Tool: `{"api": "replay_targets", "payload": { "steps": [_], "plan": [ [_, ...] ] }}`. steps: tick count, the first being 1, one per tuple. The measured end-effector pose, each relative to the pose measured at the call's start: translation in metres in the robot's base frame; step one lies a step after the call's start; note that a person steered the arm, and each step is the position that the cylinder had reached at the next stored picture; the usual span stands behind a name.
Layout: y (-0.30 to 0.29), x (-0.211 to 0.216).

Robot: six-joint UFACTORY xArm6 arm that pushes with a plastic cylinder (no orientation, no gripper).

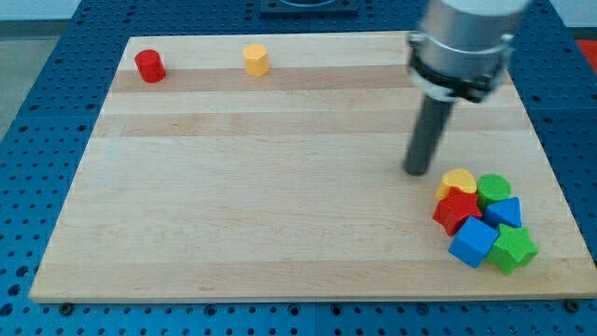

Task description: Move the yellow hexagon towards the group of blocks

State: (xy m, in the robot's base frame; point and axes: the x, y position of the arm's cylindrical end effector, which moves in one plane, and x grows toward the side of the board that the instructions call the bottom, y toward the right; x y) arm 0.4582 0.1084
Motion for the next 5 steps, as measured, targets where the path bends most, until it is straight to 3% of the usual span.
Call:
{"api": "replay_targets", "payload": {
  "steps": [3, 5],
  "plan": [
    [-0.206, -0.021],
    [-0.219, -0.021]
  ]
}}
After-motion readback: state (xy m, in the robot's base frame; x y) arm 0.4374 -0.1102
